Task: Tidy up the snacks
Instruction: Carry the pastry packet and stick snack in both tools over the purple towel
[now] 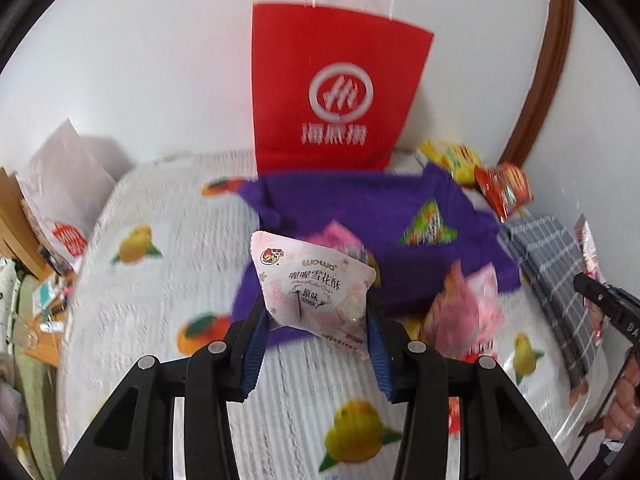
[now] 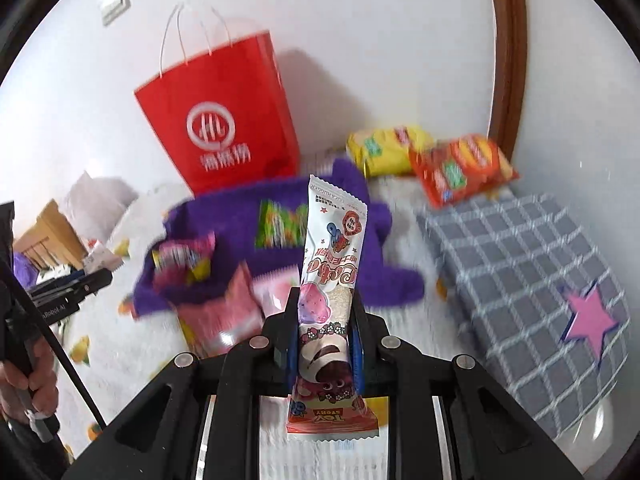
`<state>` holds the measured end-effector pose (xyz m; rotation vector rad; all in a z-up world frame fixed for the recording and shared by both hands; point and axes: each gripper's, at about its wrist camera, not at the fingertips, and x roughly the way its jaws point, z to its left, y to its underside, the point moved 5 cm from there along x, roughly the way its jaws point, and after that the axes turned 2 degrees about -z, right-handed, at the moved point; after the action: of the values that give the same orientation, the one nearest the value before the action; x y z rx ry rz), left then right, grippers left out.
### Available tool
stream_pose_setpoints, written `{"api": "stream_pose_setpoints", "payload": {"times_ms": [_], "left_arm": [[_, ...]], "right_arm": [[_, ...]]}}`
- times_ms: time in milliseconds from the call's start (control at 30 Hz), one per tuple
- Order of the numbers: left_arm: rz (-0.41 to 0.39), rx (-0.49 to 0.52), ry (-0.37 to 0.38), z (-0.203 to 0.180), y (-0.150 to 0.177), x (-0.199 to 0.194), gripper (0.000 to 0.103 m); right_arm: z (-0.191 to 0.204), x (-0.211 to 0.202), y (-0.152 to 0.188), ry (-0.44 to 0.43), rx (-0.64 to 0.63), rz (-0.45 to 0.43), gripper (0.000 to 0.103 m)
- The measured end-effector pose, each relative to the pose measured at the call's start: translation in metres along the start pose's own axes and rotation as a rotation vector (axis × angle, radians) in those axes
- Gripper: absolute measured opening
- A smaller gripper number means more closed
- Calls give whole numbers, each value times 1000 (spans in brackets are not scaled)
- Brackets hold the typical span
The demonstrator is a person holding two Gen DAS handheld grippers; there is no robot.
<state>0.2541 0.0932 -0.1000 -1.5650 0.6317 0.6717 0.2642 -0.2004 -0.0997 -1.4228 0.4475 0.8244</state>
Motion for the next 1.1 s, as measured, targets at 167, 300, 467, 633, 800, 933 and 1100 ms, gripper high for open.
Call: {"api": "stream_pose_setpoints", "payload": {"times_ms": [167,300,467,633,800,933,1100], "left_arm": [[-39,-2,-3,-2,-35,-3,43],[-85,12,-3,-9,-63,-5,43],[-106,-2,11,-12,-88,9,43],[-106,-29,19,-10,-100,29,43],[-68,-60,24,-1,-95,55,43],[-31,-66,13,4,-92,73,43],[-7,-61,-2,2,-85,84,43]], "right_arm": [[12,-3,-45,-14,7,-38,21],[26,14,-72,-39,19,-26,21],[44,37,-92,-107,32,-6,21],[49,65,-105,-157,68,30,21],[47,98,-109,-165,77,63,21],[47,122,-104,-157,67,129,21],[44,138,-103,-146,62,164,21]]}}
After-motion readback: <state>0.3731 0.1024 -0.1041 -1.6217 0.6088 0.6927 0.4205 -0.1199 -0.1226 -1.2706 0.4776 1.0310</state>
